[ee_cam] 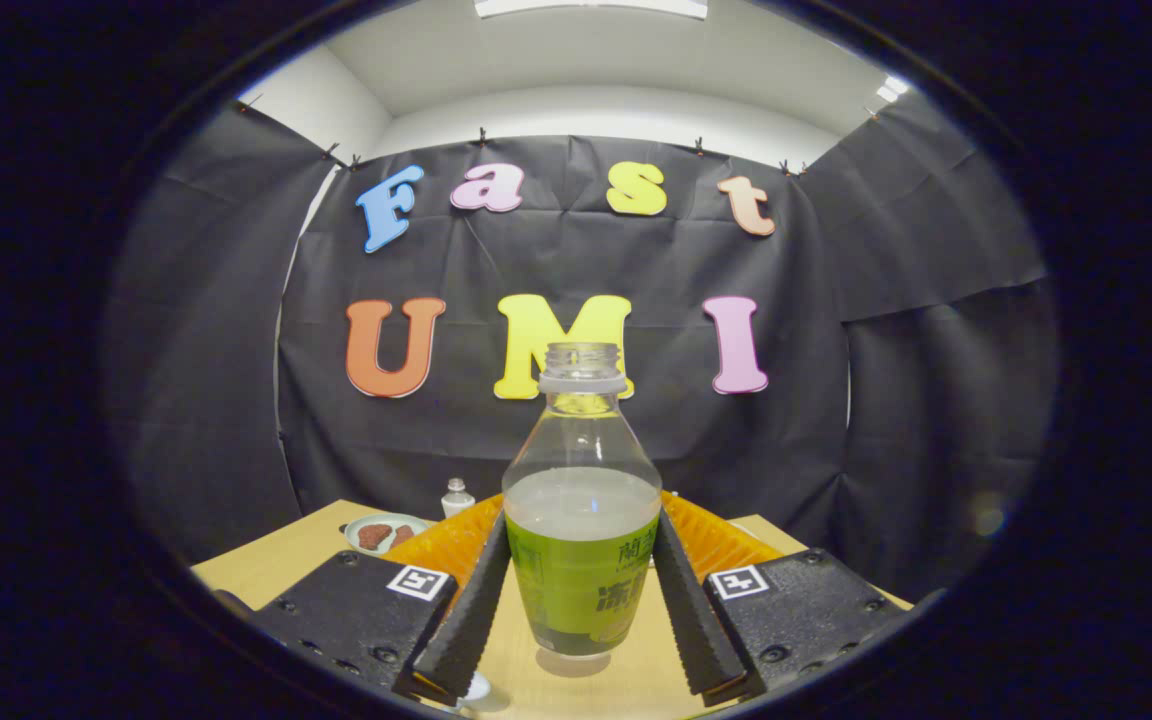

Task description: Take the bottle from table, then pour the juice into the cup, finally place the bottle on the coaster

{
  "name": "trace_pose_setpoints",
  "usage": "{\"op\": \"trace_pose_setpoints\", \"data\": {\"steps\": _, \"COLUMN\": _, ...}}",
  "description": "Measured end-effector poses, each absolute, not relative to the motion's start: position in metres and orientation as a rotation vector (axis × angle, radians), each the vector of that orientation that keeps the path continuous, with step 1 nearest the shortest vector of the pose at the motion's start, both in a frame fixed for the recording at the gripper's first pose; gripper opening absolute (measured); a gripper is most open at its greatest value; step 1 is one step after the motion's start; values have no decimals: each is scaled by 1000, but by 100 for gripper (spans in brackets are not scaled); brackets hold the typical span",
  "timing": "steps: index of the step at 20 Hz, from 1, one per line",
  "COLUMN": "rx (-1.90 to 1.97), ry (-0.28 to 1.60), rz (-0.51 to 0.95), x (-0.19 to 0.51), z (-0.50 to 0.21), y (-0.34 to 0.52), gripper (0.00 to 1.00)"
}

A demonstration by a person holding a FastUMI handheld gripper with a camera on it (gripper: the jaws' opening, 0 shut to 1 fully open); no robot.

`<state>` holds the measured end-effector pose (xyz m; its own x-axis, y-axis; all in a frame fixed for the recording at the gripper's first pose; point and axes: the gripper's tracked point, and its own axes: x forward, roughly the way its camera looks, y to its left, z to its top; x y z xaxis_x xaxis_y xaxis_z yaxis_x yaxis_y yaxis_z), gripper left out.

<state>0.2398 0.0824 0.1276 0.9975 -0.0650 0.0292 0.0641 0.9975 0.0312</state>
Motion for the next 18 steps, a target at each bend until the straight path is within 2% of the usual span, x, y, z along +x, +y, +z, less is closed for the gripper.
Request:
{"op": "trace_pose_setpoints", "data": {"steps": 11, "rx": 113, "ry": 73, "rz": -44, "x": 322, "z": 8, "y": 73, "gripper": 81}}
{"op": "trace_pose_setpoints", "data": {"steps": 18, "rx": 119, "ry": 133, "rz": -50, "x": 348, "z": -46, "y": 68, "gripper": 81}}
